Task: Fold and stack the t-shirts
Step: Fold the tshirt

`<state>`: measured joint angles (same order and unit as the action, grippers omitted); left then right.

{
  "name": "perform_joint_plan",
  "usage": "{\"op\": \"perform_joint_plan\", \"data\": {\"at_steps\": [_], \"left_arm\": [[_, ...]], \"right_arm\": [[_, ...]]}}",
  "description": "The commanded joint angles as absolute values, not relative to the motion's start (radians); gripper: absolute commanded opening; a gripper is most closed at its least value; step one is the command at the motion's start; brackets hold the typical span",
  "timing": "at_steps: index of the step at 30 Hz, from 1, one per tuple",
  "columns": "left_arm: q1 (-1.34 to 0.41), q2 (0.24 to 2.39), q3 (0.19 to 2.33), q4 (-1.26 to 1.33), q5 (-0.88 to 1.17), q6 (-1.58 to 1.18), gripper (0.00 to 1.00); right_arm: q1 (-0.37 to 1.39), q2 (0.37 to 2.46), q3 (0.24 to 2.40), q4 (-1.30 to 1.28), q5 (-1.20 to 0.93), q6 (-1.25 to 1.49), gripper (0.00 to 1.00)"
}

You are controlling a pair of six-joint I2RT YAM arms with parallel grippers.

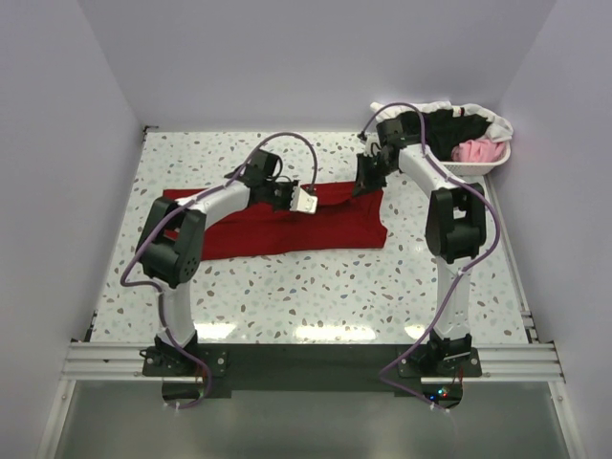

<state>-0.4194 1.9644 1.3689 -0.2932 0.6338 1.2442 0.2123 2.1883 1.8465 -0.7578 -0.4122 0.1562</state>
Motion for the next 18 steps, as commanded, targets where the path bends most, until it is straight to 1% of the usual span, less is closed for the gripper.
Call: {"op": "perform_joint_plan", "data": {"at_steps": [1, 2, 3, 4, 5, 6, 7, 8, 10, 11, 14, 15, 16, 18], "left_arm": [[-0.419, 1.922, 1.348, -0.351, 0.683, 1.333, 0.0], [-0.419, 1.924, 1.348, -0.377, 0.683, 1.344, 0.0], [-0.419, 1.927, 1.347, -0.386, 0.684, 1.353, 0.0], [-0.419, 1.927, 1.345, -0.402, 0.683, 1.367, 0.0], [-0.419, 1.925, 1.344, -0.409, 0.684, 1.373, 0.05], [-0.419, 1.922, 1.342, -0.422, 0.681, 1.385, 0.08], [-0.419, 1.916, 1.342, -0.451, 0.681, 1.402, 0.11], [-0.417, 1.904, 1.345, -0.468, 0.681, 1.405, 0.19], [-0.413, 1.885, 1.353, -0.529, 0.701, 1.399, 0.27], [-0.407, 1.859, 1.353, -0.54, 0.709, 1.378, 0.32], [-0.382, 1.81, 1.347, -0.592, 0.749, 1.275, 0.36], [-0.374, 1.796, 1.341, -0.588, 0.744, 1.222, 0.36], [-0.367, 1.787, 1.335, -0.577, 0.735, 1.109, 0.36], [-0.322, 1.778, 1.338, -0.594, 0.742, 1.01, 0.36]], "right_arm": [[0.207, 2.192, 1.855, -0.864, -0.448, 0.087, 0.0], [0.209, 2.189, 1.845, -0.868, -0.451, 0.077, 0.0], [0.207, 2.187, 1.838, -0.874, -0.454, 0.074, 0.02], [0.21, 2.184, 1.829, -0.882, -0.46, 0.066, 0.09], [0.213, 2.183, 1.822, -0.89, -0.463, 0.055, 0.16], [0.215, 2.183, 1.821, -0.908, -0.472, 0.045, 0.21], [0.215, 2.18, 1.818, -0.919, -0.471, 0.035, 0.31], [0.218, 2.171, 1.818, -0.942, -0.465, 0.016, 0.34], [0.216, 2.157, 1.825, -0.962, -0.445, 0.005, 0.4], [0.216, 2.129, 1.827, -0.972, -0.43, -0.035, 0.42], [0.218, 2.077, 1.818, -0.965, -0.402, -0.066, 0.45], [0.219, 2.044, 1.81, -0.96, -0.402, -0.069, 0.45], [0.224, 2.03, 1.796, -0.96, -0.391, -0.075, 0.45], [0.253, 2.004, 1.786, -0.974, -0.358, -0.103, 0.43]]}}
